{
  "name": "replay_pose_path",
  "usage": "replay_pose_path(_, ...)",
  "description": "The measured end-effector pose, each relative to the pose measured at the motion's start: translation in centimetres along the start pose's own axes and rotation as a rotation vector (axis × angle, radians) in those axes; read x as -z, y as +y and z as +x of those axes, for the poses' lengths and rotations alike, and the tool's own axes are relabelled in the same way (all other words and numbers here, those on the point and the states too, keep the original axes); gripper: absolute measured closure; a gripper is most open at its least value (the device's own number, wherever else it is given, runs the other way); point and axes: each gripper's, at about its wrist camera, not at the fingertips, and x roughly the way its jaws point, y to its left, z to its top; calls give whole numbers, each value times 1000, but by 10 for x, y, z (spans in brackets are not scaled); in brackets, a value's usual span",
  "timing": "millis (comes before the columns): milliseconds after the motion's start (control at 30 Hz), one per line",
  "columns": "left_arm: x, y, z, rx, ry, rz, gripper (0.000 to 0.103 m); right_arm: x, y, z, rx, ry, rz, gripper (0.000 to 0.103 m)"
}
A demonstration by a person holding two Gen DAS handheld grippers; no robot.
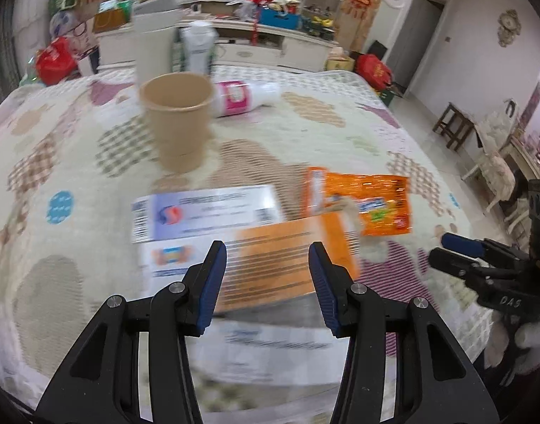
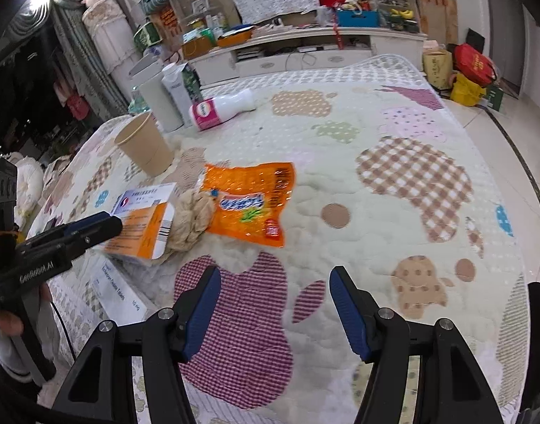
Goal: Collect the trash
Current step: 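Move both open tools back over the trash on the bed, then grasp the beige crumpled tissue with the right tool while the left tool grasps the orange Crestor box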
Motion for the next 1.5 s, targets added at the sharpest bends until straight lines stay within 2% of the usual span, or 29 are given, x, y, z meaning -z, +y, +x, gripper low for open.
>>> replay_pose_path(200, -6, 39, -1, -75, -11, -37, 56, 0, 15, 11, -34, 22, -14, 41)
replay_pose_path(367, -15, 52, 11, -67, -3, -55, 56, 2, 28, 16, -44, 37, -48, 41)
replay_pose_path(600, -27, 34, 40, -25, 58, 42, 56, 5, 30, 19, -42, 51, -51, 41)
replay_pose_path(700, -19, 22, 39, -66, 79, 114, 56, 5, 30, 17, -43, 46, -50, 41)
replay_pose_path(833, 2, 13, 30, -62, 138, 168, 56, 4, 30, 17, -47, 45, -50, 41)
replay_pose_path(1067, 23, 35, 11, -27, 172, 92, 56, -3, 44, 25, -82, 54, -67, 41)
replay_pose_path(1233, 21, 55, -6, 76, 149, 10, 56, -20, 61, 37, -127, 39, -68, 41)
replay_pose_path(1333, 23, 56, -10, 96, 147, 24, 56, -33, 71, 52, -124, 42, -75, 41)
replay_pose_path(1433, 24, 56, -7, 80, 158, 40, 56, -42, 77, 68, -131, 61, -77, 42)
replay_pose_path(1467, 25, 57, -5, 73, 161, 39, 56, -43, 79, 75, -132, 71, -79, 44)
replay_pose_path(1500, 27, 58, -3, 67, 167, 36, 56, -44, 80, 81, -124, 78, -85, 56)
